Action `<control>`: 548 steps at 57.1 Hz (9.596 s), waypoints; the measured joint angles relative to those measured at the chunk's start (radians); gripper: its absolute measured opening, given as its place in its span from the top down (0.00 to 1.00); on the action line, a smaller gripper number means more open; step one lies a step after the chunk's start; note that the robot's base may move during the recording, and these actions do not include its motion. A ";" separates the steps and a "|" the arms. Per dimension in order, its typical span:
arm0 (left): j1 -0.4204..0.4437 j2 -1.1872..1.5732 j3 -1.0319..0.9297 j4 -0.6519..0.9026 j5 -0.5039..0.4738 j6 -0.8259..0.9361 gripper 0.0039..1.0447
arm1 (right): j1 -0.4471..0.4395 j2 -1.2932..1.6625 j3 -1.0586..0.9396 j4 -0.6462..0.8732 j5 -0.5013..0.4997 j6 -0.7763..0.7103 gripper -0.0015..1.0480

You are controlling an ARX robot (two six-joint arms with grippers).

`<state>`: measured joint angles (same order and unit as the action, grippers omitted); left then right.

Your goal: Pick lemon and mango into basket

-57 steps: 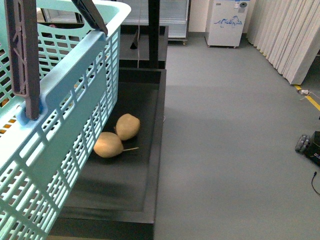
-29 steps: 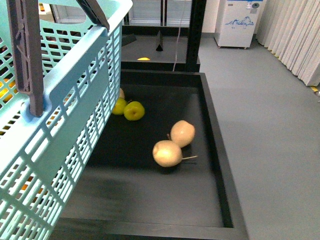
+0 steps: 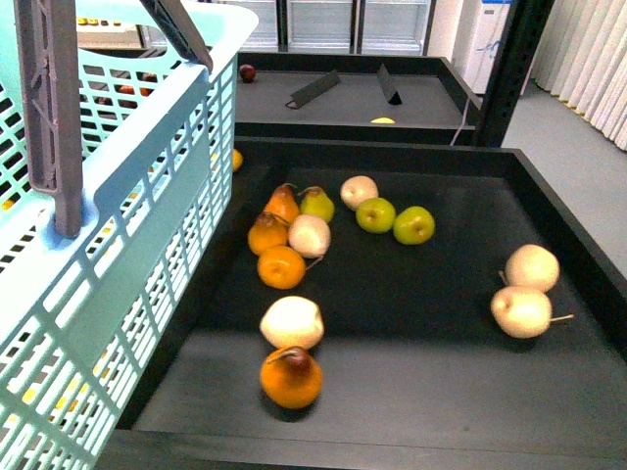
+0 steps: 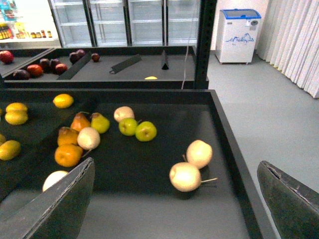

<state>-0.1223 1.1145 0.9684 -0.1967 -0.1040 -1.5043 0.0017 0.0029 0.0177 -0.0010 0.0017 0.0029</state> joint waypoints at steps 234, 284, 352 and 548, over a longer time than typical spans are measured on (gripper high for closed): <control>-0.472 0.900 1.065 -0.283 0.374 0.654 0.93 | -0.457 0.510 0.163 0.172 -0.444 0.261 0.08; -0.470 0.900 1.065 -0.283 0.367 0.654 0.93 | -0.486 2.323 1.226 0.335 -0.030 0.111 0.08; -0.470 0.900 1.065 -0.283 0.367 0.654 0.93 | -0.519 2.663 1.598 0.006 -0.138 -0.607 0.08; -0.471 0.900 1.064 -0.283 0.369 0.653 0.93 | -0.129 1.129 0.269 0.829 -0.126 0.006 0.87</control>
<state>-0.5934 2.0140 2.0319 -0.4797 0.2653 -0.8513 -0.1276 1.1320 0.2867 0.8276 -0.1242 0.0093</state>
